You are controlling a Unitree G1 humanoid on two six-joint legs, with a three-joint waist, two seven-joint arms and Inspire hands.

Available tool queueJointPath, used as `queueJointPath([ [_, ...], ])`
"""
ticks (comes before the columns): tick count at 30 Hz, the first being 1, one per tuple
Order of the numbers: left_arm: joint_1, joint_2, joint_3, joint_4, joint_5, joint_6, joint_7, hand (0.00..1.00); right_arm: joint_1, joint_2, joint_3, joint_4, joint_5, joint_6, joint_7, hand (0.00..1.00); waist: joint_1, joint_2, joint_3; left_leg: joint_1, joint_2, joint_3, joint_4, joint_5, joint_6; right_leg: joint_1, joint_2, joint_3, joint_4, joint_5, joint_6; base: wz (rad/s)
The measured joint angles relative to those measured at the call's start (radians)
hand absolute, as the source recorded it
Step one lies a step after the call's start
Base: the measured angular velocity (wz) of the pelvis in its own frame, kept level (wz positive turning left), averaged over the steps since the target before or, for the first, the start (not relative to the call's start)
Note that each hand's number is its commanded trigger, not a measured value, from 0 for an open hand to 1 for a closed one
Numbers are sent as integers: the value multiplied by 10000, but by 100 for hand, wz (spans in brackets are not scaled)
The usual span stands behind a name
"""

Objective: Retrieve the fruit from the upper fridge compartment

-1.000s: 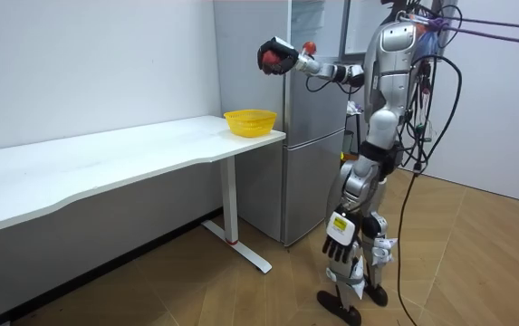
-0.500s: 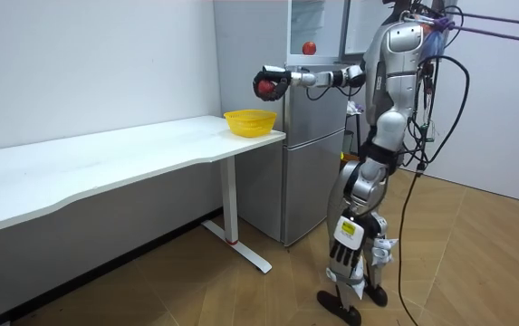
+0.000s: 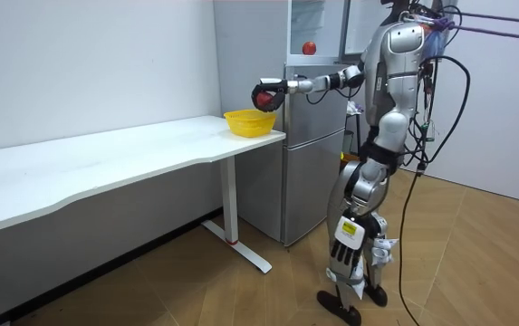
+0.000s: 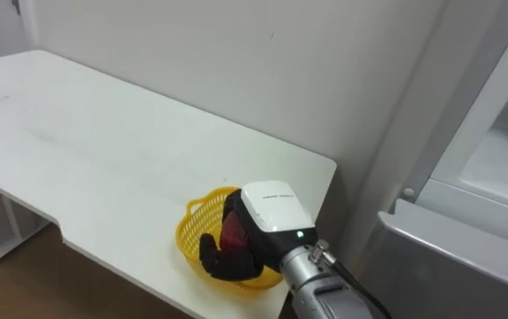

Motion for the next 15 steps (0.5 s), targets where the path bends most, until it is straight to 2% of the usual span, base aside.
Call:
queueJointPath([
  [5,40,15,4,-146,10,9,3,0,7,-2,-3,1,-60,4,-76,100,-33,16,11,-7,-7,11,-5,0,2,-13,-9,19,-1,0,0,0],
  [6,40,15,5,-182,12,11,3,0,8,-3,-3,0,-71,5,-76,97,-41,19,13,-11,-5,10,-6,0,2,-16,-8,19,-1,0,0,0],
  [7,36,16,5,-189,14,12,4,0,8,-4,-3,0,-106,5,-76,78,-45,21,14,-14,-1,10,-8,-1,2,-19,-6,19,-2,0,1,0],
  [8,36,16,6,-191,15,15,4,0,8,-5,-3,0,-122,6,-76,16,-48,22,15,-14,1,9,-9,-1,2,-20,-5,20,-2,0,1,0],
  [9,35,14,5,-200,17,26,3,0,8,-5,-3,0,-124,6,-76,0,-50,24,16,-15,4,10,-9,-1,2,-22,-1,21,-2,0,0,0],
  [15,65,11,5,-334,17,127,5,0,9,-4,-3,0,-124,7,-76,0,-40,34,18,-14,3,10,-8,-1,2,-23,1,23,-2,0,0,0],
])
